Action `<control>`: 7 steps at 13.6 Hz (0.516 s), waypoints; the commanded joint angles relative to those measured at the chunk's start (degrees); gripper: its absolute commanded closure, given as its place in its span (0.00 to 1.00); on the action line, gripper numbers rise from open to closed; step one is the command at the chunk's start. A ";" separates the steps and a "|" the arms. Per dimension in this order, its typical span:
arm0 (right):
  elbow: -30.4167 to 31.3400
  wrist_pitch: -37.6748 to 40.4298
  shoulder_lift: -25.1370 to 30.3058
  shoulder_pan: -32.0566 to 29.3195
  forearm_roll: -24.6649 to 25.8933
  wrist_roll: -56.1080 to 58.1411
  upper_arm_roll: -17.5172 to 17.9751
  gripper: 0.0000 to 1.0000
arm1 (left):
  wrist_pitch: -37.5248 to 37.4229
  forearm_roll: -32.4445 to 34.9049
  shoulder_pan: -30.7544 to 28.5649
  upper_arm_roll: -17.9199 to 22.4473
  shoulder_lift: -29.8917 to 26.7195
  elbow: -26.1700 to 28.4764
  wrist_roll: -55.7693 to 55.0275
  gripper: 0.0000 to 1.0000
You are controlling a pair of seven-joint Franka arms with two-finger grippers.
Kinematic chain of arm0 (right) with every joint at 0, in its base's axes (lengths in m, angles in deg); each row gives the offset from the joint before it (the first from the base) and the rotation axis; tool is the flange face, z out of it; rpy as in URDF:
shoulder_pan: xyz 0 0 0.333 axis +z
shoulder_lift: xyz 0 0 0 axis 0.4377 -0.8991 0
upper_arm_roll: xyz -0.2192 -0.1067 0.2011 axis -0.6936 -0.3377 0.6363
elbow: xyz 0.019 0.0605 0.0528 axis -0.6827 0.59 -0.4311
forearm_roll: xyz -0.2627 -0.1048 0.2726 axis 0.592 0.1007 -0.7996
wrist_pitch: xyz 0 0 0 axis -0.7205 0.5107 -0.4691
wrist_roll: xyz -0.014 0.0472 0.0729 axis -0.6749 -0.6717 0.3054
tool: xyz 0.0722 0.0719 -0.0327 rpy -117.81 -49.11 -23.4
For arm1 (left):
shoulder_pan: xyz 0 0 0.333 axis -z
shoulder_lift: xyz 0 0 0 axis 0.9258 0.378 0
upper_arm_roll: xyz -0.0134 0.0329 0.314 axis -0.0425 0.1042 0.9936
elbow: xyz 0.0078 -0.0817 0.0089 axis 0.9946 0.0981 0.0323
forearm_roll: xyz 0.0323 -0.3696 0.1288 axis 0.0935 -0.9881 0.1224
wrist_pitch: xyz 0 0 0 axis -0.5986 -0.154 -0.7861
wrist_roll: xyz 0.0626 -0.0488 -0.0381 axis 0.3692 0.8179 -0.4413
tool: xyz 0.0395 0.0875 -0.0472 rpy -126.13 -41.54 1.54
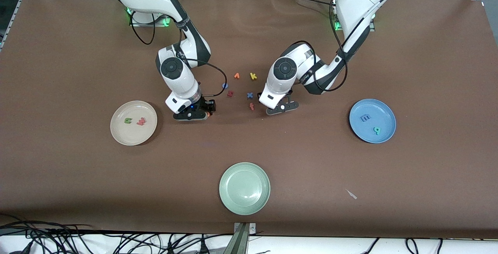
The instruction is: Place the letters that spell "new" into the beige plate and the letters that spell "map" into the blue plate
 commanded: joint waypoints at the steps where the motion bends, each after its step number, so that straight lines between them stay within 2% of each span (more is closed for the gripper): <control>1: 1.25 -1.41 0.74 1.11 0.47 0.07 -0.58 0.26 | 0.09 2.71 0.21 0.20 1.06 -1.41 -1.60 0.36; 4: 1.16 -1.50 0.65 1.90 2.83 0.07 -0.58 0.25 | 0.18 2.71 0.30 0.21 2.02 -1.76 -1.60 0.41; 7: 0.72 -1.67 0.57 1.73 5.39 2.00 -0.67 0.25 | 0.09 2.80 0.30 0.21 2.38 -1.85 -1.60 0.42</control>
